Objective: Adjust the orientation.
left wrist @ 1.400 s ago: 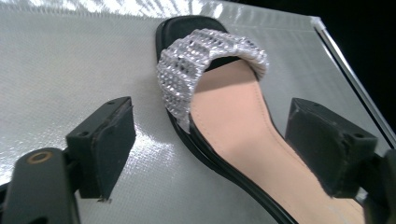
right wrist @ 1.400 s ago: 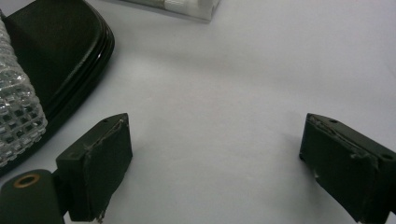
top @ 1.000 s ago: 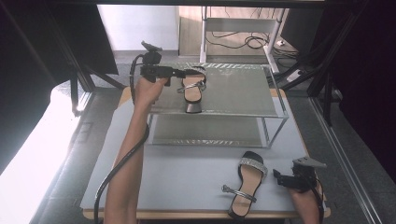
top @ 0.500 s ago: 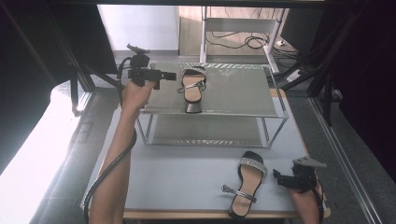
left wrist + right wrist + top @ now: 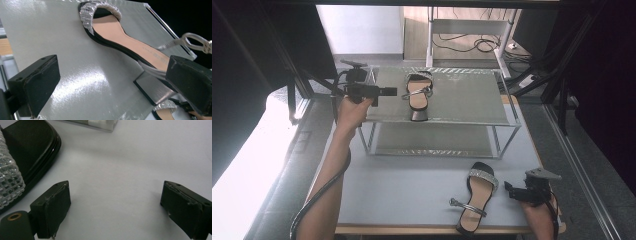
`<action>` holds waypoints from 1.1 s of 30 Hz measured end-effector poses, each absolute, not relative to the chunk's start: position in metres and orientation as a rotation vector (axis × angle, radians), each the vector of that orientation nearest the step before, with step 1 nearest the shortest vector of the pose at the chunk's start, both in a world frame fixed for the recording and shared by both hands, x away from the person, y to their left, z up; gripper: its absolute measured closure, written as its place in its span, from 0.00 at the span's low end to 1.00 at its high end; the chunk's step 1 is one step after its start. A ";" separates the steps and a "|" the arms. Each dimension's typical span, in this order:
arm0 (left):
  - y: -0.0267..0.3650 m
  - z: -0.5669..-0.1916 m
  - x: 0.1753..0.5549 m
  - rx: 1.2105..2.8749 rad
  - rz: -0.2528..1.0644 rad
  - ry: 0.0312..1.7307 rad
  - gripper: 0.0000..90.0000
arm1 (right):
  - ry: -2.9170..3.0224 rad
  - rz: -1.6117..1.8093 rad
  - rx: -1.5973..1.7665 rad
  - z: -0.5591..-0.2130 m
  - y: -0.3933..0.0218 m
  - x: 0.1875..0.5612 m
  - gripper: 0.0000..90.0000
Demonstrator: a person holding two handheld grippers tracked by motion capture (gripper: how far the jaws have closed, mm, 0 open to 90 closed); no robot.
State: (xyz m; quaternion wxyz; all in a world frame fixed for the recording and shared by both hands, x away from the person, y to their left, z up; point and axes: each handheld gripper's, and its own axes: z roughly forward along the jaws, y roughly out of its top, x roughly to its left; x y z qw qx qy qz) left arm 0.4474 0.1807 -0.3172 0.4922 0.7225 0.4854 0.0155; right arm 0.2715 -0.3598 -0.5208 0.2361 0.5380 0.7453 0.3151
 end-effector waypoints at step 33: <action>0.157 -0.332 0.365 1.777 0.052 0.968 0.00 | 2.046 0.862 1.475 -0.521 -0.360 0.271 0.10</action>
